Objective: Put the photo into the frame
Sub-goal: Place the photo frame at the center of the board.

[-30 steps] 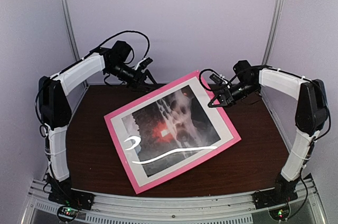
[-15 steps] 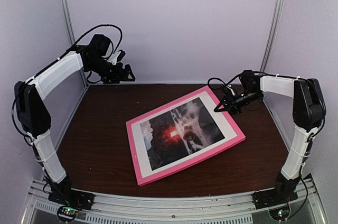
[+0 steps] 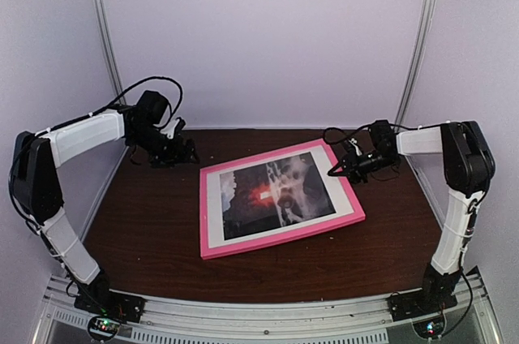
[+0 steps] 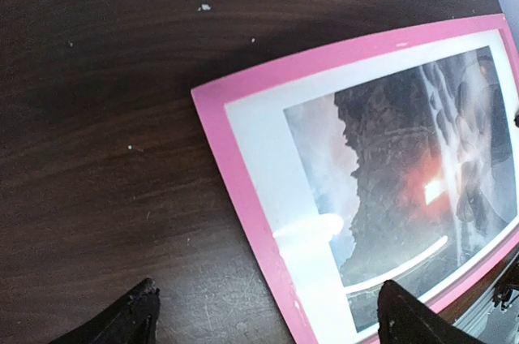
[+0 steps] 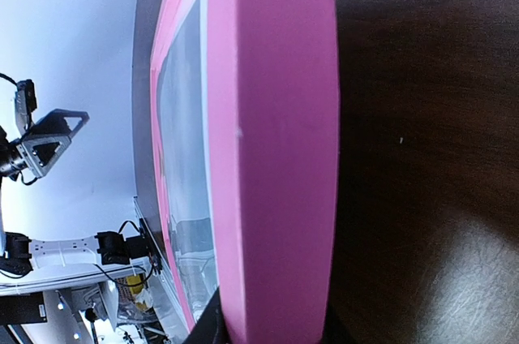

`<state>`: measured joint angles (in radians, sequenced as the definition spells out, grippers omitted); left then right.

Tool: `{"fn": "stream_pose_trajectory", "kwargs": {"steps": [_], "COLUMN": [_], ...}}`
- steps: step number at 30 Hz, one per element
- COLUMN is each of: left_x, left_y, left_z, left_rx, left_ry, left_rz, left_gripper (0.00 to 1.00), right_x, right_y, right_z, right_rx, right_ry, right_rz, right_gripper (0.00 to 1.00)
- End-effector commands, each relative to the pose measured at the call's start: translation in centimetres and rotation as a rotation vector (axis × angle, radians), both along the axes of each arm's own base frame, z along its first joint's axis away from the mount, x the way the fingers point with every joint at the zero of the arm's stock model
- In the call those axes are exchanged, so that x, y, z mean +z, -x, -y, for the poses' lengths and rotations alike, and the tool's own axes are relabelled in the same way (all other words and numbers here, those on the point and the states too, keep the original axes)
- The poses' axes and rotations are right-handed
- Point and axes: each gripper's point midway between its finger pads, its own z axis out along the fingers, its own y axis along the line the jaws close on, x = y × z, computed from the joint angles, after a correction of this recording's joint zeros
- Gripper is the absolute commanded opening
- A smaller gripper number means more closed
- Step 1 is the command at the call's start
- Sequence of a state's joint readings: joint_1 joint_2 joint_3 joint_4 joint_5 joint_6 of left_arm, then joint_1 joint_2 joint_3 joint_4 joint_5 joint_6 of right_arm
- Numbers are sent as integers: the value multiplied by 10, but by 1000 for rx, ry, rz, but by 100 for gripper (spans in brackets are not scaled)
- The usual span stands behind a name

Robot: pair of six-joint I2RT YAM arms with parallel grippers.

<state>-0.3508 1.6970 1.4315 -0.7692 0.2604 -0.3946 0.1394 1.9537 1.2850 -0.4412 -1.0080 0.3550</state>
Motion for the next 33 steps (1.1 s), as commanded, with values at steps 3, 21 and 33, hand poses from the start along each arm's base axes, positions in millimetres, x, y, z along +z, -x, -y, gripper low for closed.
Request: {"fn": "stream_pose_trajectory", "kwargs": {"steps": [3, 21, 33], "left_x": [-2, -31, -62], "left_y": [4, 27, 45], "left_z": [0, -6, -3], "left_rx": [41, 57, 69], "left_ry": [42, 45, 13], "left_rz": [38, -25, -75], "left_gripper": [94, 94, 94], "right_x": [-39, -76, -50], "right_y": [-15, 7, 30], "right_z": [21, 33, 62], "right_rx": [-131, -137, -158], "right_ry": [93, 139, 347], "right_rz": [-22, -68, -36], "right_gripper": [10, 40, 56]}}
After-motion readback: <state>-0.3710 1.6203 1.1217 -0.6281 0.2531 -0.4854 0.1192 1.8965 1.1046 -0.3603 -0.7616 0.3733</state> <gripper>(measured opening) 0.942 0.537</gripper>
